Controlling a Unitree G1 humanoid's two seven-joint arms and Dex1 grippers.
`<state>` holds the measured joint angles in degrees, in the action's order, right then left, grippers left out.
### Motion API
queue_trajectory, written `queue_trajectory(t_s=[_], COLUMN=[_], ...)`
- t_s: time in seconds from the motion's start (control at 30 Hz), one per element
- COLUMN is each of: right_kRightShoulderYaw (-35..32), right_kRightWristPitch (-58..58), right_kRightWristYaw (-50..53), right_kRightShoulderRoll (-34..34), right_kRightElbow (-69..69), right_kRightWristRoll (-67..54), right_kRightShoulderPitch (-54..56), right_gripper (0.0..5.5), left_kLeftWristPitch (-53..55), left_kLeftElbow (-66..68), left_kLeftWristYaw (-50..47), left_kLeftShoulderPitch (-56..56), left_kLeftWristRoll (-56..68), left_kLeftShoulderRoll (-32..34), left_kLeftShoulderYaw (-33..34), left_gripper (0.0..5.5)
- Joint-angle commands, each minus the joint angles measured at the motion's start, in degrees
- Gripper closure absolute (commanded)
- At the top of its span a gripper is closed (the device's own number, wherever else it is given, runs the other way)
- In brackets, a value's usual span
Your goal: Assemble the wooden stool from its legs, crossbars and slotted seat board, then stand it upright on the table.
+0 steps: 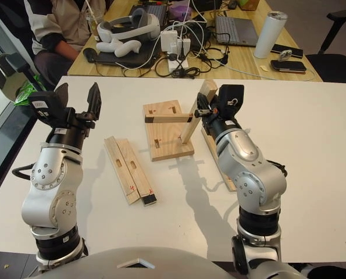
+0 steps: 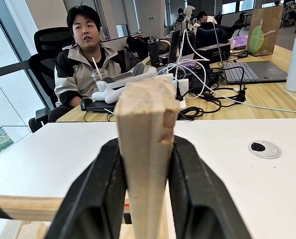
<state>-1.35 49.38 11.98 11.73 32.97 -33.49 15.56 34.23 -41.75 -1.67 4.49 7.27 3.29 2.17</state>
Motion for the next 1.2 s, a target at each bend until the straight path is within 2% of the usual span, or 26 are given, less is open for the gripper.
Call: queue_trajectory(t_s=[0.03,0.27,0.37,0.47,0.57,0.63,0.77,0.87,0.93,1.1,1.2], right_kRightShoulderYaw=[-0.77,-2.56,-3.39,-4.61,-6.86,-6.09,-6.65,-2.21,1.98,8.95,13.02], right_kRightWristPitch=[0.00,-5.36,-8.23,-10.90,-7.83,-5.07,0.02,2.50,3.62,5.84,7.96], right_kRightWristYaw=[-0.02,-1.15,-1.72,-2.94,-6.66,-12.30,-24.21,-29.37,-29.87,-29.40,-30.47], right_kRightShoulderRoll=[-1.79,-5.64,-6.27,-3.94,-3.47,0.46,12.51,20.53,22.74,21.76,22.70], right_kRightElbow=[1.51,3.31,4.66,7.93,11.38,15.37,20.43,20.94,19.91,15.37,12.49], right_kRightWristRoll=[0.97,1.55,2.14,3.40,-8.74,-16.38,-26.12,-22.83,-20.01,-18.51,-16.20], right_kRightShoulderPitch=[0.91,3.09,4.56,10.43,15.55,11.61,-6.25,-15.47,-17.62,-16.61,-13.35], right_gripper=[3.72,2.64,2.64,2.64,2.64,2.64,2.64,2.64,2.64,2.64,2.64], left_kLeftWristPitch=[0.10,-0.10,-0.09,0.15,0.64,1.30,7.19,11.47,13.55,21.76,29.36], left_kLeftElbow=[-0.11,0.19,0.47,0.43,0.48,0.79,1.83,3.03,3.73,4.81,4.20], left_kLeftWristYaw=[0.15,0.25,0.60,1.05,1.03,0.44,-1.43,-1.75,-1.95,-1.68,0.48], left_kLeftShoulderPitch=[0.14,0.00,0.26,0.41,0.85,1.41,2.18,3.47,4.71,5.81,5.11], left_kLeftWristRoll=[-0.03,0.05,0.26,0.55,1.25,1.89,3.31,5.13,5.74,5.89,6.46], left_kLeftShoulderRoll=[0.24,0.27,0.54,0.82,0.72,0.47,0.55,0.98,1.30,2.64,6.09], left_kLeftShoulderYaw=[0.22,0.12,0.41,0.93,2.44,4.16,8.80,11.64,12.54,10.71,9.27], left_gripper=[1.82,1.82,1.82,1.82,1.82,1.82,1.82,1.82,1.82,1.82,1.82])
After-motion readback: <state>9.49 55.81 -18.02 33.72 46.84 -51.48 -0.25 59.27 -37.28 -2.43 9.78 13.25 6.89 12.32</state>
